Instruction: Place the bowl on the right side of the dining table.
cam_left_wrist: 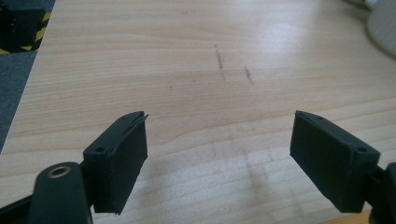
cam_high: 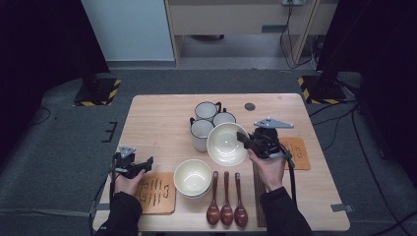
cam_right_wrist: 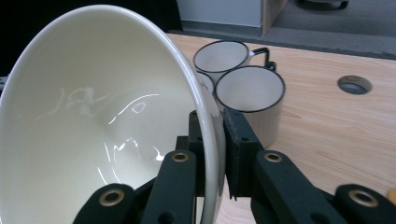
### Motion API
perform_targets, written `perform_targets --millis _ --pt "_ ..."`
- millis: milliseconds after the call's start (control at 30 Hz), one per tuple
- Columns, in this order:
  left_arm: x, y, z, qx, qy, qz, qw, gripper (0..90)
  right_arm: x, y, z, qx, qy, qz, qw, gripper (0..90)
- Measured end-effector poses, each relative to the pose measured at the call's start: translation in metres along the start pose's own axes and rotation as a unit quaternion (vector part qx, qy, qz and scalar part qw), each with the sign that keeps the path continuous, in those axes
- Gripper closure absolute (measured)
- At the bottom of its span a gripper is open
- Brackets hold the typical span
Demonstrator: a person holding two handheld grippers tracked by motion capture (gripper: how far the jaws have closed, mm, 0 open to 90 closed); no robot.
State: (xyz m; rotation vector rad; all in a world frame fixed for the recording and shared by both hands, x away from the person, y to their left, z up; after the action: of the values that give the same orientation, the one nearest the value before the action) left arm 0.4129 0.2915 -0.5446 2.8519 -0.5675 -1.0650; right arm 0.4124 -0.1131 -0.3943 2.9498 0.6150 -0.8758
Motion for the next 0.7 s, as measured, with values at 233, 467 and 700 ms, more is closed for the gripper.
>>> perform_targets --millis 233,467,700 --pt "0.008 -0.002 0.004 0.008 -0.022 -0.002 0.9997 16.5 -0.004 0.019 0.0 0.011 0.003 0.016 0.9998 82.6" --pt "0.012 -0.004 0.008 0.002 -0.027 0.0 0.9996 16.1 -0.006 0.041 0.002 0.026 0.003 0.028 0.9993 82.6" --pt "0.015 -0.005 0.01 0.006 -0.03 0.003 0.9995 14.5 -0.007 0.06 0.005 0.033 0.002 0.048 0.9983 82.6"
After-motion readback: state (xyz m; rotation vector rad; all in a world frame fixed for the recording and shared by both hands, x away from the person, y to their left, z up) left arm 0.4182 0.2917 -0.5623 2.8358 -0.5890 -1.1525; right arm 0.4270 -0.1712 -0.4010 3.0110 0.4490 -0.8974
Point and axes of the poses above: each handheld gripper's, and its own axes: x roughly forward along the jaws, z roughly out of its underside, y roughly to its right, the point moved 4 cm from there along x, roughly forward along the jaws, and after that the axes turned 11 degrees about z, right-handed, at the moved point
